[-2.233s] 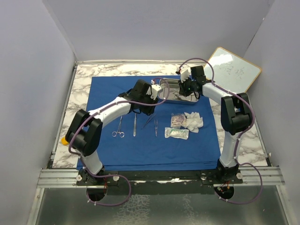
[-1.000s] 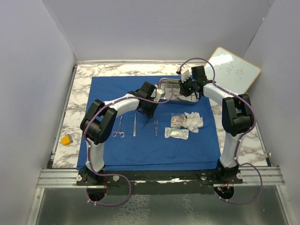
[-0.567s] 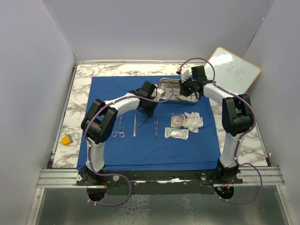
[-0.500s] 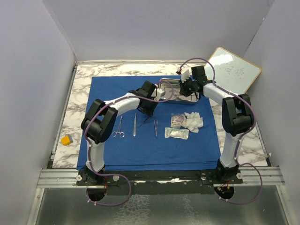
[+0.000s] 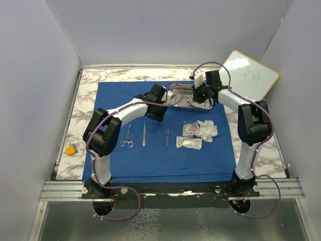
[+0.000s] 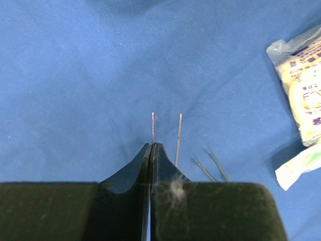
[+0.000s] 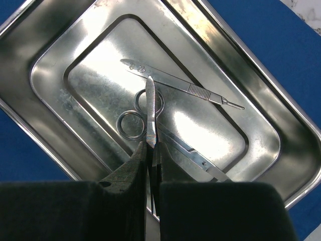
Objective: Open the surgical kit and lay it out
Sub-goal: Place the medical item in the surgical kit.
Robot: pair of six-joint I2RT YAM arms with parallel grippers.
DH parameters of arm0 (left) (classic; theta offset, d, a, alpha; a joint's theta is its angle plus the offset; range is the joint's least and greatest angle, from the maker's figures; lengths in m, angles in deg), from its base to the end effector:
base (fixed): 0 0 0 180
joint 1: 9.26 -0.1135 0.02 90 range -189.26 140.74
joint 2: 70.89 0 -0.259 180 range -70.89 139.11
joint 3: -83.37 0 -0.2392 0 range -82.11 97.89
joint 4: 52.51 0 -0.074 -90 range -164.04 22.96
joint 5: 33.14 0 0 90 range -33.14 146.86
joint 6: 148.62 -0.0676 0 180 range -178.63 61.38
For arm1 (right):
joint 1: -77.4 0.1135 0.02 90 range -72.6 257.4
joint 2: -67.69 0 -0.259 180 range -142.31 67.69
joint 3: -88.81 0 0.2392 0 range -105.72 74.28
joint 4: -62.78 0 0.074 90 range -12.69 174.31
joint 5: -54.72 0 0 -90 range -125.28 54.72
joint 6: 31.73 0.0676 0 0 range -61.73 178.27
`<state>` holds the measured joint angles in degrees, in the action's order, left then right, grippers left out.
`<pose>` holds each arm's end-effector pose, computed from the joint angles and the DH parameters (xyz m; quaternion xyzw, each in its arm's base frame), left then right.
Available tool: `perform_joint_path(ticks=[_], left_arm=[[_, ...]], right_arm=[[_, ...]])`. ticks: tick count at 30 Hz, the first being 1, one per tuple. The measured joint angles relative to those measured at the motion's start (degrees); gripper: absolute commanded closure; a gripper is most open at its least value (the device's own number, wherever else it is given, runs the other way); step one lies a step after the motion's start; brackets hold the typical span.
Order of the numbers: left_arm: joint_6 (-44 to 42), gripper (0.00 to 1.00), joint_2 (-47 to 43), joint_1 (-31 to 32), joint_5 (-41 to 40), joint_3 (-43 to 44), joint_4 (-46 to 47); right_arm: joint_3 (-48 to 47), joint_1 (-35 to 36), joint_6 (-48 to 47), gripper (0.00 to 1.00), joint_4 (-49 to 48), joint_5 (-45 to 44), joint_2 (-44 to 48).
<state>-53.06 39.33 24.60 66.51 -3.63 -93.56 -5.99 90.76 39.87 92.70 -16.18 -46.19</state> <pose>0.3358 -0.2389 0.1661 0.2566 0.9238 -0.1680 0.2292 0.4243 0.1235 0.1681 -0.3086 0.8725 0.1401 0.3519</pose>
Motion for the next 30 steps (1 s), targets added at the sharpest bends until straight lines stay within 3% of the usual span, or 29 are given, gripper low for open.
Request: perform_joint_path(ticks=[13, 30], left_arm=[[15.08, 1.00, -8.57, 0.26, -7.48, -6.64, 0.13], [37.33, 1.00, -9.07, 4.15, -13.60, -10.38, 0.26]], right_arm=[[0.00, 0.00, -0.04, 0.99, 0.00, -0.04, 0.00], [0.02, 0.00, -0.83, 0.99, 0.00, -0.07, 0.00]])
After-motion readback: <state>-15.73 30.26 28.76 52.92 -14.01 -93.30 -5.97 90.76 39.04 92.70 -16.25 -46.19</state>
